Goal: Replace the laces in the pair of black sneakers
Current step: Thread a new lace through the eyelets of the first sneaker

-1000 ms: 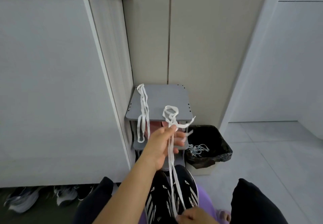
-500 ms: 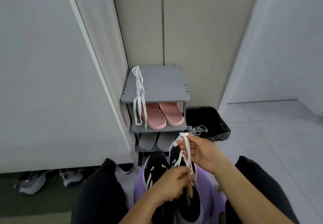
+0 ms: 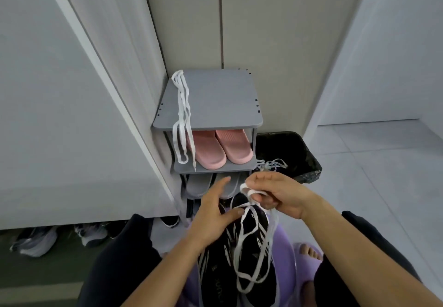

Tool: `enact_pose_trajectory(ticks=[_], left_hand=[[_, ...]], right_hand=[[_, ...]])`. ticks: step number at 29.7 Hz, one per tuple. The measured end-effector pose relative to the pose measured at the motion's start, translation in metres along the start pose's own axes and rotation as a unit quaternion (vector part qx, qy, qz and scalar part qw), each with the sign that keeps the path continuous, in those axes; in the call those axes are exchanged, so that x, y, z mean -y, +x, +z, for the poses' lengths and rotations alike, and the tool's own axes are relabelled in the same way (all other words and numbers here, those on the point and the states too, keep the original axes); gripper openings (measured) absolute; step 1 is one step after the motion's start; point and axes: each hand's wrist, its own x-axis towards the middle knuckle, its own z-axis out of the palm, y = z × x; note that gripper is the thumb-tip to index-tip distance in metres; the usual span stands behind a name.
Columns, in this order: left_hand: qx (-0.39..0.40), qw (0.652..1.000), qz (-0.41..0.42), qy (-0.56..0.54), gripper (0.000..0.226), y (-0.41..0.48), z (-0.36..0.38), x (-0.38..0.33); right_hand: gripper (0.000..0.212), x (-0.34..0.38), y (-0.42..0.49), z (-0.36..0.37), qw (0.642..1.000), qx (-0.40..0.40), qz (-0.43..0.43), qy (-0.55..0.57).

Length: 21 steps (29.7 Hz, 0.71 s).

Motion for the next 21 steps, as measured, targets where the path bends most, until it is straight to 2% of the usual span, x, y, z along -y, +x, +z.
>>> enact_pose_trajectory(ticks=[2, 4, 7, 11, 13, 15, 18, 19, 21], left_hand=[[0.027, 0.997, 0.064, 0.021, 0.042, 0.017, 0.003, -0.011], [0.051, 0.996, 0.063, -0.021, 0.014, 0.029, 0.005, -0.019], [0.067, 0.991, 0.022, -0.11, 0.015, 0.041, -0.003, -0.017], [0.114, 0.981, -0.045, -0.153, 0.004, 0.049, -0.023, -0.001], [0.079, 0.984, -0.069, -0.142, 0.011, 0.054, -0.028, 0.006], [0.031, 0.985, -0.069, -0.153, 0.019, 0.06, -0.03, 0.009], [0.035, 0.995, -0.042, -0.083, 0.019, 0.064, -0.022, 0.007], [0.051, 0.997, -0.03, -0.048, 0.018, 0.064, -0.016, 0.006], [0.093, 0.996, -0.007, 0.0, 0.015, 0.062, -0.004, 0.002]], right_hand=[[0.016, 0.007, 0.004, -0.003, 0.999, 0.016, -0.032, 0.009], [0.012, 0.014, 0.009, -0.013, 0.997, -0.024, -0.066, 0.035], [0.013, 0.017, 0.013, -0.039, 0.986, -0.134, -0.093, 0.032], [0.023, 0.011, 0.012, -0.071, 0.965, -0.244, -0.095, 0.006], [0.026, 0.009, 0.011, -0.087, 0.944, -0.313, -0.097, 0.04], [0.025, 0.004, 0.01, -0.099, 0.932, -0.353, -0.081, 0.013], [0.006, -0.01, 0.018, -0.092, 0.927, -0.325, -0.07, -0.175], [0.008, -0.015, 0.022, -0.083, 0.921, -0.295, -0.091, -0.239], [0.025, -0.023, 0.031, -0.062, 0.925, -0.18, -0.133, -0.306]])
